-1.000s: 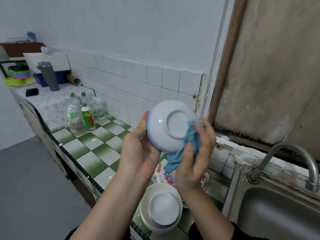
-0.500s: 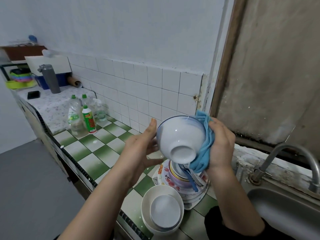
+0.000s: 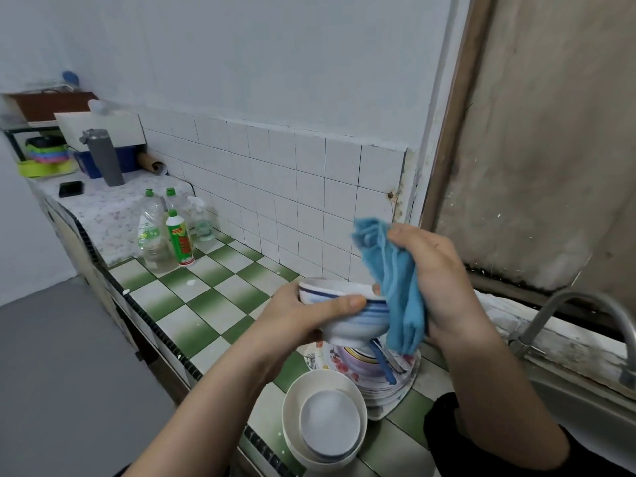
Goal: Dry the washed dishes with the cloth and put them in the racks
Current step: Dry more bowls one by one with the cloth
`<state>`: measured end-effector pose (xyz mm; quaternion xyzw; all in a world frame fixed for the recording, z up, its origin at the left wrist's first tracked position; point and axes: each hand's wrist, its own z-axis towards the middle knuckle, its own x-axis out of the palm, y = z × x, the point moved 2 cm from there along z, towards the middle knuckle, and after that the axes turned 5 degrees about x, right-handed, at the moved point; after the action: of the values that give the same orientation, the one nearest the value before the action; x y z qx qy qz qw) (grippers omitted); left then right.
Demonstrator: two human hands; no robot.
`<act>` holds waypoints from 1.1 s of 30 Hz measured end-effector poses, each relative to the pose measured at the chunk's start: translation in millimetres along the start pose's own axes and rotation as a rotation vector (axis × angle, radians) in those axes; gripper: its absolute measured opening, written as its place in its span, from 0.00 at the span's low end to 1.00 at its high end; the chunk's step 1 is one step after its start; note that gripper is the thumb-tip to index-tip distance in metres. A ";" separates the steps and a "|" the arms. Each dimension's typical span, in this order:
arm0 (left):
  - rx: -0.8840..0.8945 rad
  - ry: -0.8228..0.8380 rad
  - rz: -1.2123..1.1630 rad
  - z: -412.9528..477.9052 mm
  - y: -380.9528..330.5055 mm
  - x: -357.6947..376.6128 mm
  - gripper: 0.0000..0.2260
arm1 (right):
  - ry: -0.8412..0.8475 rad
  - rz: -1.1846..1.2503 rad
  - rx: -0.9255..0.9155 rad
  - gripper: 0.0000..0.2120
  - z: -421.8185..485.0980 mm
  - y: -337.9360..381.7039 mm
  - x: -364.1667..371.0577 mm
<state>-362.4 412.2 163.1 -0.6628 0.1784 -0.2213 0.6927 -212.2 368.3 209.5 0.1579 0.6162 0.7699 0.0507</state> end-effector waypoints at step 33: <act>0.546 -0.116 0.480 -12.9 -6.6 -0.1 0.49 | 0.299 -0.488 -0.125 0.12 -20.6 5.9 33.1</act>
<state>-369.9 401.3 168.9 -0.4041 0.2235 -0.0542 0.8853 -249.1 356.7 217.3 -0.1137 0.5881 0.7860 0.1529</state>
